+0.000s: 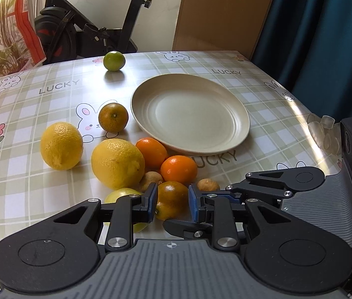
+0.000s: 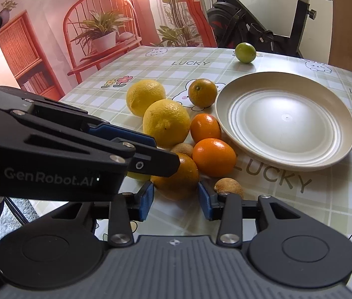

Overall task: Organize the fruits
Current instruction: 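Close the left tool around a dark orange in the pile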

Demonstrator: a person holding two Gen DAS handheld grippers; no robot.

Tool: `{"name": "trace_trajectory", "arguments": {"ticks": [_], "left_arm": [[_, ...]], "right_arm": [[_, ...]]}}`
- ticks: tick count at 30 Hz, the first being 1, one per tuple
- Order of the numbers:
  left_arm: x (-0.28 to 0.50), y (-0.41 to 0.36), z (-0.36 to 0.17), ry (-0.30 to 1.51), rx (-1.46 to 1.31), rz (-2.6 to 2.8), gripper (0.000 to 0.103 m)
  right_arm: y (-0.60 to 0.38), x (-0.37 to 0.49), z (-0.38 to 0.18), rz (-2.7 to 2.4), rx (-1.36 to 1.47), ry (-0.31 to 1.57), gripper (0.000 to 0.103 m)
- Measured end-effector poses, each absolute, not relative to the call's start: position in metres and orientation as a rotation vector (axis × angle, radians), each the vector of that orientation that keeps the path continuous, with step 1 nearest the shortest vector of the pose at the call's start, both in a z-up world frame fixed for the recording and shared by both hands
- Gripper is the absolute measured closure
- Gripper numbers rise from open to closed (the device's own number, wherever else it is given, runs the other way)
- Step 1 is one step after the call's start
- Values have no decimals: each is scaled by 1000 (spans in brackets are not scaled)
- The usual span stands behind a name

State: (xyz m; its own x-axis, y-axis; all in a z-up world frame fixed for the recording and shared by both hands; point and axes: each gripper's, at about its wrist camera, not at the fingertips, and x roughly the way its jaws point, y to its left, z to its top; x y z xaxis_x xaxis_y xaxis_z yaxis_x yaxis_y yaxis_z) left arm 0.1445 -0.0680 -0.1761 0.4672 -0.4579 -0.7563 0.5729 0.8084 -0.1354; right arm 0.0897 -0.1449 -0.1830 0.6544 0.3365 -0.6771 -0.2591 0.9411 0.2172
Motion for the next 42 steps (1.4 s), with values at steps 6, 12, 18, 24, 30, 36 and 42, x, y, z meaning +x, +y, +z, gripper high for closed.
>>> {"name": "trace_trajectory", "arguments": {"ticks": [6,12,18,24,30,36,42], "left_arm": [[150,-72,-181,885,174,-640,74],[149,-74,-182,886,204,-637,72],[145,-75,-183,869,222,-632,72],[139,-76,-183,877,216,-644,71],[141,-78,-184,887,211,-653,70],[147,-80,-187,900,207,-651,63],[150,-80,-192,914,198,-646,60]], "right_arm": [[-148,93,-189,341,137,804,61],[-149,92,-190,340,141,794,61],[-147,90,-191,336,135,787,61],[-146,85,-188,325,123,783,63],[-158,80,-187,307,169,787,68],[-158,83,-188,308,176,788,67],[-156,83,-191,309,161,771,66]]}}
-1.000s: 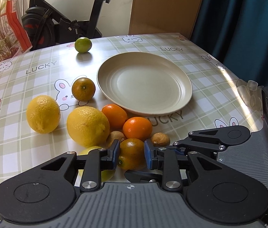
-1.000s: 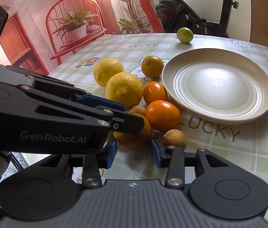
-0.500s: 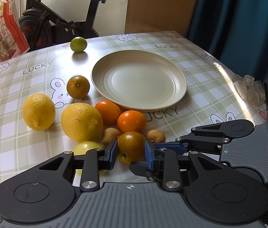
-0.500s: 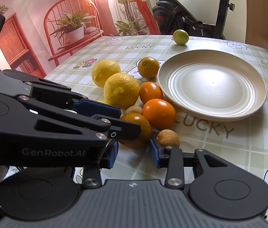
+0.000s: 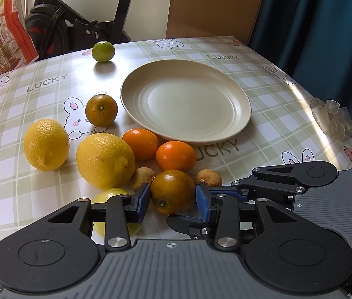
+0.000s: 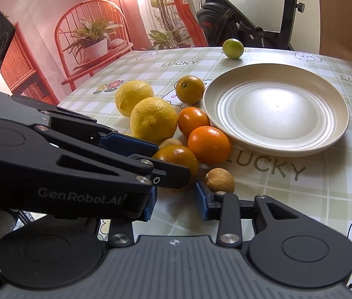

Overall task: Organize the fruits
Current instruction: 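Close the left tool around a dark orange in the pile, then carry the dark orange onto the beige plate and open the left tool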

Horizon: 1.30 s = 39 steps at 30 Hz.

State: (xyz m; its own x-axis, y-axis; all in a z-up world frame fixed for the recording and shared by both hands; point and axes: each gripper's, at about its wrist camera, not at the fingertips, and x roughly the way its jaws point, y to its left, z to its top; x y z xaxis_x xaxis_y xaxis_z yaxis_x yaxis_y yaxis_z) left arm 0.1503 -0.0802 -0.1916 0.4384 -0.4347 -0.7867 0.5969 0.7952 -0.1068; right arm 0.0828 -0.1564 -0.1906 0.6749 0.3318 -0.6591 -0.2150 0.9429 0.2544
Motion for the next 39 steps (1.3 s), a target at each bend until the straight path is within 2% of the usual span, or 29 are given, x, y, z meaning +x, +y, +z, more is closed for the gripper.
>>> {"name": "trace_trajectory", "arguments": {"ticks": [14,26,39], "left_arm": [[136,-80,-163,804,234,-650,61],[159,-114,-151,752,256,-698,61],[205,-134,-170,860,238,-697,61]], "right_arm": [[-151,70,-172,313,94,660,66],[-172,85,-156,230,67,614,66],[-200,119,-167,210,99,668,66]]}}
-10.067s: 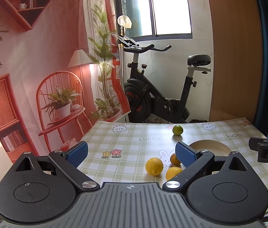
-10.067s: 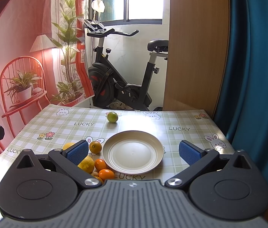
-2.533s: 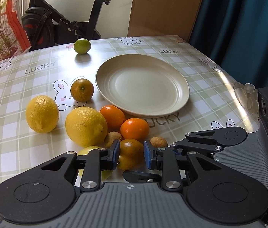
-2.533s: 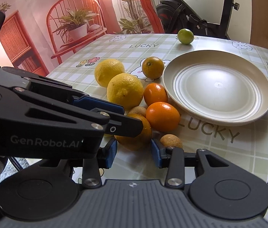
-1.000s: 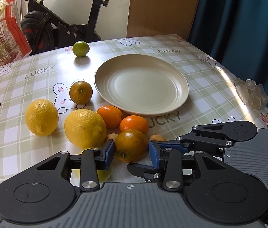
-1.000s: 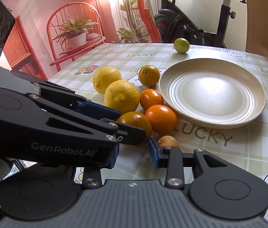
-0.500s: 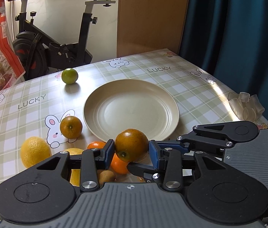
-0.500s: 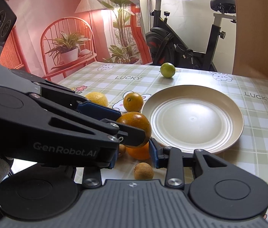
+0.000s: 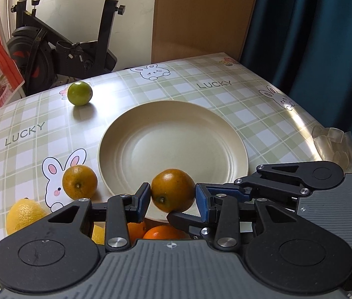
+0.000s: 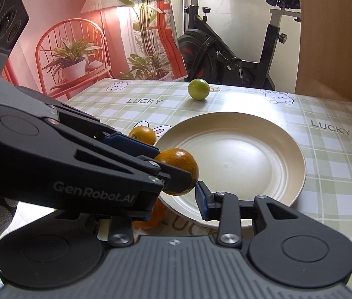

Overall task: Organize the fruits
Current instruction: 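Carry the dark orange onto the beige plate and open the left tool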

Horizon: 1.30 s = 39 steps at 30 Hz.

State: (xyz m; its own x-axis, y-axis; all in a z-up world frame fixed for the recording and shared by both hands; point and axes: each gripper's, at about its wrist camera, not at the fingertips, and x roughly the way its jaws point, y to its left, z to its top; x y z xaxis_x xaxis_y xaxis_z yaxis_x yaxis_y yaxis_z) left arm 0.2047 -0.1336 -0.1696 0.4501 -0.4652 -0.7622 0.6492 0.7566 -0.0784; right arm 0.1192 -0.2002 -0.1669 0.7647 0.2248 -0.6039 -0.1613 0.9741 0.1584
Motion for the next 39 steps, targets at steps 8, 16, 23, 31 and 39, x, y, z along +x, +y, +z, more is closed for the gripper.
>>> {"name": "trace_trajectory", "arguments": {"ticks": [8,16,23,31,39], "left_arm": [[221,-138,-181,906,212,-663,61],[229,-140,-176,895,167,-626,62],[219,-104,-149,837,62,-573,62],[189,-67,-140,816,-25,-545,65],[154,-59,-155,813,-6,-561,74]], "right_arm": [[-210,135,-176,204,175,696,66],[-213,139,-175,157,223,680,66],[-216,115,-159,113,218,612,66],[-203,85,-158,145,223,596,66],[-181,73,-164,183,145,650,66]]}}
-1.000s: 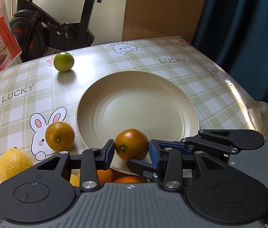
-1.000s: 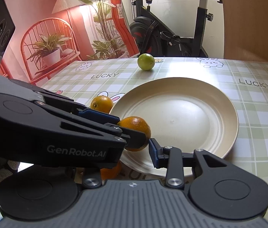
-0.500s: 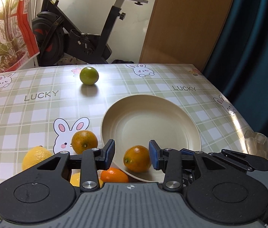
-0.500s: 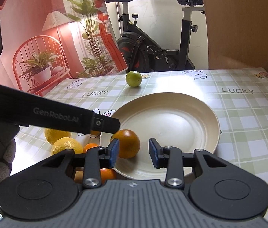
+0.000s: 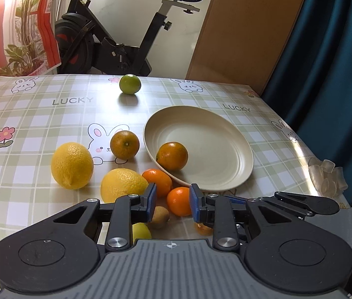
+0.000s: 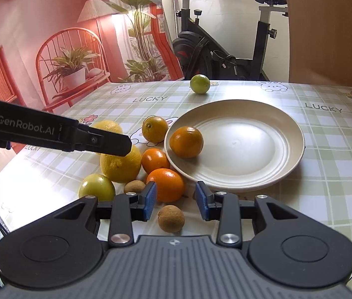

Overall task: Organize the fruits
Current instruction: 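Carry the dark orange onto the beige plate and open the left tool, then grasp a brown kiwi with the right tool while the left tool grasps another kiwi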

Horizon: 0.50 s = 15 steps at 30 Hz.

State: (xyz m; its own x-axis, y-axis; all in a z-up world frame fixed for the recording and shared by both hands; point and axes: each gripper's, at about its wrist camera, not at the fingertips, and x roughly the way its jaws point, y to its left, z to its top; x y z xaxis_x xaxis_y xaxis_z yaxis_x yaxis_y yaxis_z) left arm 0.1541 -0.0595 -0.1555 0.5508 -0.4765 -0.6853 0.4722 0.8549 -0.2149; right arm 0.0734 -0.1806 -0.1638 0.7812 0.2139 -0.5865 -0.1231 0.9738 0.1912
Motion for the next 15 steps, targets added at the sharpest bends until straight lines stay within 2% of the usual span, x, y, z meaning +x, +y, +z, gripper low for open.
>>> {"name": "trace_trajectory", "arguments": {"ticks": [9,15], "left_arm": [[148,-59,-169,834,14,-569,74],[148,-69,-177,845,87,-552,74]], "right_arm": [[-167,75,-179,196,77,702,66],[-167,77,-185,198,64,727,75]]}}
